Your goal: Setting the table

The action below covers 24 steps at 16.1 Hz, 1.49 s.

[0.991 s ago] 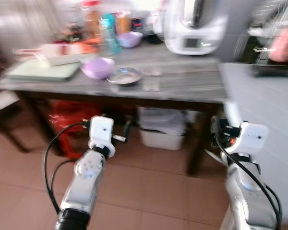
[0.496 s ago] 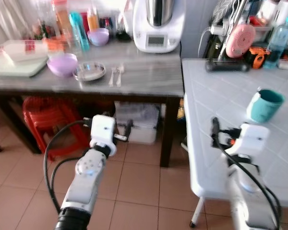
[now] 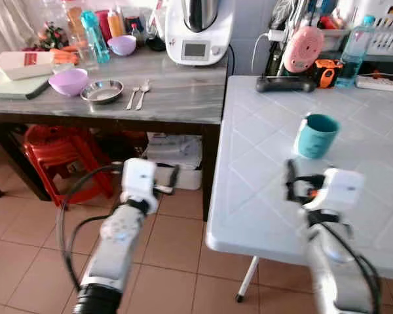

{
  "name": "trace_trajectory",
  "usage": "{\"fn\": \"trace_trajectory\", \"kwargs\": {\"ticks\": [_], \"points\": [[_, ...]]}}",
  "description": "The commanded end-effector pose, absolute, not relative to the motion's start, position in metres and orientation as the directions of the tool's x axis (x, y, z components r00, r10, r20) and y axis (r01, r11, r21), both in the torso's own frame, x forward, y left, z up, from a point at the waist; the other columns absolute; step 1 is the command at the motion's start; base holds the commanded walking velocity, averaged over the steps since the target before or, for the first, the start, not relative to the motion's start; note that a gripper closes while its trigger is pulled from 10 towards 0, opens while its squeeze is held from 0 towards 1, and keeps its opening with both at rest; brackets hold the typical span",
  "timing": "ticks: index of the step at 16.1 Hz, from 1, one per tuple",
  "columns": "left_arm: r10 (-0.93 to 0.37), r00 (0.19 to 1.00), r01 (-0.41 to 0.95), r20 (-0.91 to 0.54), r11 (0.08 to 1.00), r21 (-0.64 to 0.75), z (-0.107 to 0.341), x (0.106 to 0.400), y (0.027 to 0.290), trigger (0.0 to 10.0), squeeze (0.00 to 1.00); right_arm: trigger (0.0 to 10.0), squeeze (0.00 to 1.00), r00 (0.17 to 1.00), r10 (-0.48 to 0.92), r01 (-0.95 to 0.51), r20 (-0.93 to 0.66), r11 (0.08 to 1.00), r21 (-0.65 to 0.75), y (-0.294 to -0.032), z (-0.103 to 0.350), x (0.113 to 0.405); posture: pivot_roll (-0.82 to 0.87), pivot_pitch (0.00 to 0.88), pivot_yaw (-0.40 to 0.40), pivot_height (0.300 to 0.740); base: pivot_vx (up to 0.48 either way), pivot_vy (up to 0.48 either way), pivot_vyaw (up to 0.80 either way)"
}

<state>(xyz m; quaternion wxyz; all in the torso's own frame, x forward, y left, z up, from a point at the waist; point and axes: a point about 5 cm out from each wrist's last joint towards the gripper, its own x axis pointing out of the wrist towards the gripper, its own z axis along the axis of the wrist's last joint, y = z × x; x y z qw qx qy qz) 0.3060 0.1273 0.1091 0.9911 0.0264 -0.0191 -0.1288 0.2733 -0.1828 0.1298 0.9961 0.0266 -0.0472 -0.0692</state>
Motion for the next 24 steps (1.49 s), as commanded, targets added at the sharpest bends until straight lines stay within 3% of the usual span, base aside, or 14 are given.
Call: {"fn": "trace_trajectory", "kwargs": {"ticks": [1,6,11,20,24], "points": [[-0.26,0.965,0.258,0.038,0.965,0.054,0.112,0.307,0.126,10.0,0.0,10.0,0.0,0.983,-0.151,0.146,0.102,0.988,0.056,-0.187,0.133,0.274,-0.05,0.011,0.069,0.74,0.0,-0.322,0.0],[-0.268,0.962,0.266,0.048,0.963,0.054,0.112,0.307,0.124,10.0,0.0,10.0,0.0,0.983,-0.156,0.15,0.097,0.987,0.059,-0.187,0.132,0.273,-0.05,0.012,0.069,0.74,0.0,-0.16,0.0],[-0.409,0.909,0.411,0.084,0.911,-0.011,0.116,0.298,0.116,10.0,0.0,10.0,0.0,0.983,-0.156,0.151,0.098,0.987,0.054,-0.188,0.132,0.274,-0.05,0.011,0.069,0.74,0.112,0.0,0.0],[-0.425,0.901,0.428,0.081,0.904,-0.018,0.115,0.298,0.116,10.0,0.0,10.0,0.0,0.987,-0.126,0.124,0.103,0.992,0.023,-0.181,0.131,0.272,-0.05,0.013,0.07,0.74,0.31,0.0,0.0],[-0.431,0.898,0.435,0.092,0.9,-0.027,0.115,0.296,0.116,10.0,0.0,10.0,0.0,0.988,-0.123,0.121,0.095,0.992,0.022,-0.179,0.128,0.27,-0.05,0.011,0.069,0.74,0.0,0.0,0.0]]}}
